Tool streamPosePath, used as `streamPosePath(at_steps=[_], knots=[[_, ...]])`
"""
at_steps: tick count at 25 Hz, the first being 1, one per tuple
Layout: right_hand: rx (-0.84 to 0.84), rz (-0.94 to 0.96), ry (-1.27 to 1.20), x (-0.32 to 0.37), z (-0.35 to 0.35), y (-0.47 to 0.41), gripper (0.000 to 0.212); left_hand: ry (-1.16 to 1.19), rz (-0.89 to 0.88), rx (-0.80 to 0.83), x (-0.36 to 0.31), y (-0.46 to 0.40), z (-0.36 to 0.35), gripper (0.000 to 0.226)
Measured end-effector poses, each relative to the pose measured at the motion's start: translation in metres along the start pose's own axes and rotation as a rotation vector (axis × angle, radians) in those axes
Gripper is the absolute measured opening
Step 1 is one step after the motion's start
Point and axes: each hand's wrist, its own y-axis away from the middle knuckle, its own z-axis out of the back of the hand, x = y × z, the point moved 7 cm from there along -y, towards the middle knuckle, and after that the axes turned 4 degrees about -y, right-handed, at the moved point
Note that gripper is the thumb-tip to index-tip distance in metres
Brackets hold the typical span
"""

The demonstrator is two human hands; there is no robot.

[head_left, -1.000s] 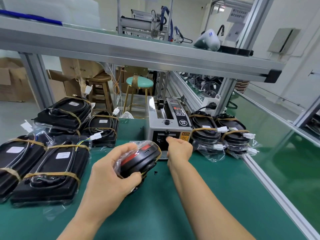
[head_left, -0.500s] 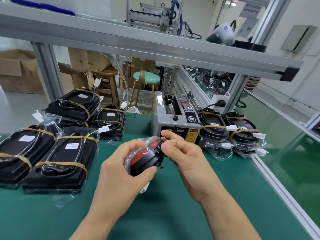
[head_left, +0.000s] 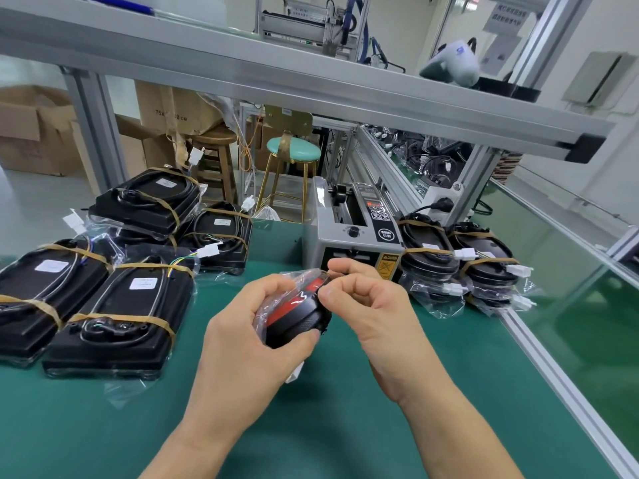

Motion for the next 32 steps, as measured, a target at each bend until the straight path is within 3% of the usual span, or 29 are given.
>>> streamPosePath(at_steps=[5, 11, 18, 22, 23, 26, 32], knots=[[-0.071, 0.032, 0.043, -0.004, 0.001, 0.003, 0.03, -0.007, -0.003, -0.009, -0.001, 0.001, 0.0, 0.049], [-0.077, -0.019, -0.134, -0.009, 0.0, 0.005, 0.025, -0.01, -0.006, -0.017, -0.001, 0.001, 0.0, 0.049], [-0.131, 0.036, 0.037, -0.008, 0.003, 0.005, 0.028, -0.02, -0.017, -0.027, -0.004, 0.001, -0.001, 0.049], [-0.218, 0.082, 0.134, -0.009, 0.004, 0.011, 0.008, -0.013, -0.028, -0.012, -0.005, 0.002, -0.003, 0.049], [-0.242, 0.082, 0.096, -0.01, 0.005, 0.011, 0.002, -0.012, -0.03, -0.01, -0.005, 0.003, -0.003, 0.049], [-0.245, 0.006, -0.202, -0.024, 0.008, 0.012, 0.029, -0.005, -0.026, -0.019, -0.006, 0.003, -0.003, 0.049], [-0.225, -0.035, -0.159, -0.024, 0.002, 0.006, 0.021, -0.007, -0.032, -0.024, -0.005, 0.003, 0.0, 0.051]])
